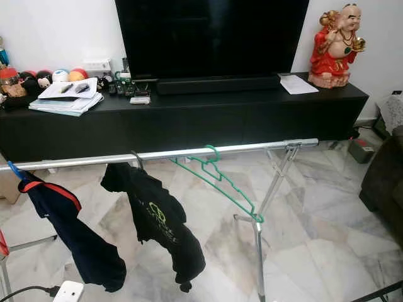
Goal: Hang hanger
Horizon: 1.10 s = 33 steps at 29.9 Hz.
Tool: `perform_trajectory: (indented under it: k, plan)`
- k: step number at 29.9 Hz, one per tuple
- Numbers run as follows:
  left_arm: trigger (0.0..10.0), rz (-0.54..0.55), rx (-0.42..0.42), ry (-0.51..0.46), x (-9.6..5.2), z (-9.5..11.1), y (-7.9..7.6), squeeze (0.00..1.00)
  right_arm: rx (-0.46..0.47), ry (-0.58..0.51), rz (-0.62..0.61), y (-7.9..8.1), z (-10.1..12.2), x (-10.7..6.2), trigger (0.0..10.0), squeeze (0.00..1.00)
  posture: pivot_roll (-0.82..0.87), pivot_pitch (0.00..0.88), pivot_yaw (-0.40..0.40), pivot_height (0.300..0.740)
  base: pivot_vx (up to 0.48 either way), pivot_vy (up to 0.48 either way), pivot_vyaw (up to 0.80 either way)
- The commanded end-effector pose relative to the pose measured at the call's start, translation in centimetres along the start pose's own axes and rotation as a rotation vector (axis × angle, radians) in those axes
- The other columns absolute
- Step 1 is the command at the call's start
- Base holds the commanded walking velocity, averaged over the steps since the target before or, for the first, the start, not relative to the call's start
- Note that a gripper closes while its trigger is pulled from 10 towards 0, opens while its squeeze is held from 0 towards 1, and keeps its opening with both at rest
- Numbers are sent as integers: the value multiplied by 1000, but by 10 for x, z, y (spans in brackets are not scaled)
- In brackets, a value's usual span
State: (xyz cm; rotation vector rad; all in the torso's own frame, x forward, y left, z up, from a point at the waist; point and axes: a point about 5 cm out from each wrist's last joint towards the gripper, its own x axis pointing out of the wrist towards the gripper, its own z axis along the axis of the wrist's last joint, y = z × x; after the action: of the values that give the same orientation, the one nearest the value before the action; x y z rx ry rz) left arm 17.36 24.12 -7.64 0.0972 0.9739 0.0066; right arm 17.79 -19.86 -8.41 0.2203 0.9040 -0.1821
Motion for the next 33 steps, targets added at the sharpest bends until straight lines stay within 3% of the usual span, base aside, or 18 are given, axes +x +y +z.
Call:
perform_trajectory:
  k: [1, 14, 25, 33]
  plan:
    - [10000, -5, -26, 26, -1, -9, -1, 0, 11, -7, 5, -1, 0, 0, 10000, 0, -73, 87, -11, 740, 0, 0, 0]
    - [10000, -2, -31, 30, -2, -12, 1, 0, 19, 0, 23, 0, 1, 0, 10000, 0, -72, 97, -8, 740, 0, 0, 0]
    - [10000, -9, -35, 27, 0, -11, -8, 0, 18, -4, 25, 1, 2, 0, 10000, 0, -73, 97, -6, 740, 0, 0, 0]
    - [10000, 2, -38, 29, -3, -17, 1, 0, -8, -2, 37, 1, 2, 0, 10000, 0, -69, 92, -8, 740, 0, 0, 0]
